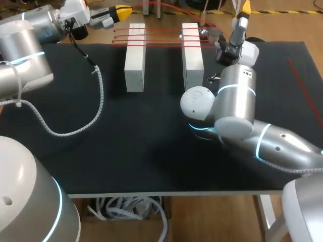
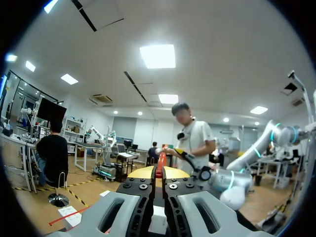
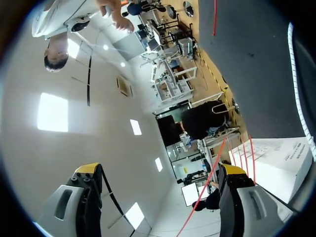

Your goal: Grab the tape and strap the tape.

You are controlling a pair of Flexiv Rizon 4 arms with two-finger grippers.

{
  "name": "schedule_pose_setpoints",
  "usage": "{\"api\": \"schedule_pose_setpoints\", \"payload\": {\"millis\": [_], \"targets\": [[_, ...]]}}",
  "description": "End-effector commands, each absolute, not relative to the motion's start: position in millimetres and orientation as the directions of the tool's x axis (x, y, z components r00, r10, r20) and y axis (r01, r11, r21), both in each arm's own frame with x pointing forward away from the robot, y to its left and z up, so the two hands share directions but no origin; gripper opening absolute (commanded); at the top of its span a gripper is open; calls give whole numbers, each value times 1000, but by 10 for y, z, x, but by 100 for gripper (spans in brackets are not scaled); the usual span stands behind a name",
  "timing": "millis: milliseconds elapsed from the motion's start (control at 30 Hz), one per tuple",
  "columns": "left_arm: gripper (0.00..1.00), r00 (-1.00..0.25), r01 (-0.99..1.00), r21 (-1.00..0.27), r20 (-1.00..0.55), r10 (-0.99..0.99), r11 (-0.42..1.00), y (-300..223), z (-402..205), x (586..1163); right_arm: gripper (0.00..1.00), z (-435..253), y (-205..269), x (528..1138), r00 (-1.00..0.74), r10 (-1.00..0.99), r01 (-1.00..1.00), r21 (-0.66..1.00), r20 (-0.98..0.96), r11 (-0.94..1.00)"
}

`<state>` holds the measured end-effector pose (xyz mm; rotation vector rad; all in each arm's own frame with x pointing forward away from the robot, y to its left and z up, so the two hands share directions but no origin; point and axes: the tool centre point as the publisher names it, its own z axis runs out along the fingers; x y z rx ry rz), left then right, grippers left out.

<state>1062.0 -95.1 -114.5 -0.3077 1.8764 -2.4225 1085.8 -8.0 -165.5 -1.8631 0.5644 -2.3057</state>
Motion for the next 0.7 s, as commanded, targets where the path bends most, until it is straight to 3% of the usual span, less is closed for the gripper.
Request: {"api": "schedule_pose_setpoints", "payload": {"millis": [33,533,600,633,700], "targets": [[0,-978,-71,-964,118,-172,-258,-953,-1149,10613,100,-1663,-66,10924,-234,-319,-140,-357,918,-924],[0,-978,-71,-964,118,-172,-258,-953,-1149,10613,100,-1644,-22,10926,-225,-285,-127,-318,932,-940],[0,-978,-71,-964,118,-172,-258,-953,-1149,10613,81,-1645,-27,10918,-226,-278,-126,-311,934,-942],[0,-978,-71,-964,118,-172,-258,-953,-1149,10613,49,-1643,-25,10910,-224,-274,-126,-306,935,-944],[0,-978,-71,-964,118,-172,-258,-953,-1149,10613,31,-1645,-17,10893,-221,-273,-121,-304,936,-945]]}}
